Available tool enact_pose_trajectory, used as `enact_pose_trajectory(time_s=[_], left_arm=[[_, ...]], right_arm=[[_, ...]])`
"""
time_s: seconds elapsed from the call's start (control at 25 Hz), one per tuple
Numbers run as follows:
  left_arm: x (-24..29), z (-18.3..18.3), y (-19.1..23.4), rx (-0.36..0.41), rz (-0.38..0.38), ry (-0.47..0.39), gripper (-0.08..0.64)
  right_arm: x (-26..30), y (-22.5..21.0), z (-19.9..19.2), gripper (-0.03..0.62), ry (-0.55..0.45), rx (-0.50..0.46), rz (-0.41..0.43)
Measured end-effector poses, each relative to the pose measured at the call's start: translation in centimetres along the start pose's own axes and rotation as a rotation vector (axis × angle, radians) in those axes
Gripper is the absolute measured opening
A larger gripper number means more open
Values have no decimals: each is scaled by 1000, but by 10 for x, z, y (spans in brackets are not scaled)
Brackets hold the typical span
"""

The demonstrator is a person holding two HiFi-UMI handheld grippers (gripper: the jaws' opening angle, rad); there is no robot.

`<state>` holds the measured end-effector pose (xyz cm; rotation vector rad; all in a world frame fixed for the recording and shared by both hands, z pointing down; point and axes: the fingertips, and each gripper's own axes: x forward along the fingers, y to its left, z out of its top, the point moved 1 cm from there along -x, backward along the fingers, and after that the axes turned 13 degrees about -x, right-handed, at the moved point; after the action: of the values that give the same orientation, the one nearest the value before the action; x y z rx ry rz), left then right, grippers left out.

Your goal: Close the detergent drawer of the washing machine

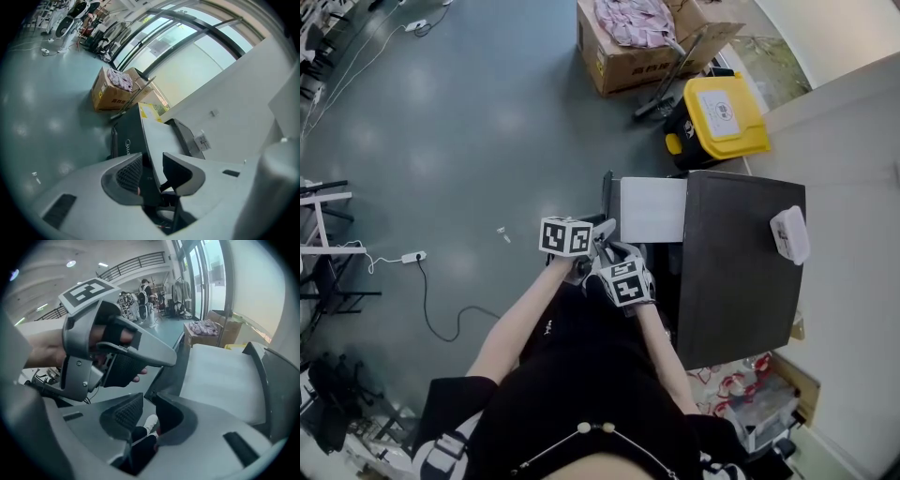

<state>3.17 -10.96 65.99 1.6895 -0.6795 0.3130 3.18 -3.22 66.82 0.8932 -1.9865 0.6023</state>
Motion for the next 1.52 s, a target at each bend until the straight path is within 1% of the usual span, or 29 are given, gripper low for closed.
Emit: enact_pose_trajectory(time_s=[0.12,0.28,0.44,0.56,0.6,0.72,0.96,1.32,1.52], left_arm=[[1,-1,0,5,-3,2,137],[2,-2,3,5,13,10,137],[3,-3,6,4,6,15,137],[2,-3,11,44,20,30,137],[1,-2,11,50,14,29,141],[3,0,7,31,-9,36,140],[2,3,-1,33,-21,51,140],[3,3,-6,35,-12,49,140],[5,3,-6,22,-14,51,140]], right_arm=[[5,-1,2,81,4,2,-8],[12,0,1,78,12,-3,-10],[10,2,2,59,-15,-23,-30],[5,1,6,49,-46,1,-32],[3,0,7,49,-56,9,-28],[-4,-1,11,48,-76,21,-18],[-9,-3,14,46,-96,35,-24],[-14,-6,12,46,-93,47,-29],[-15,-7,11,46,-88,50,-35]])
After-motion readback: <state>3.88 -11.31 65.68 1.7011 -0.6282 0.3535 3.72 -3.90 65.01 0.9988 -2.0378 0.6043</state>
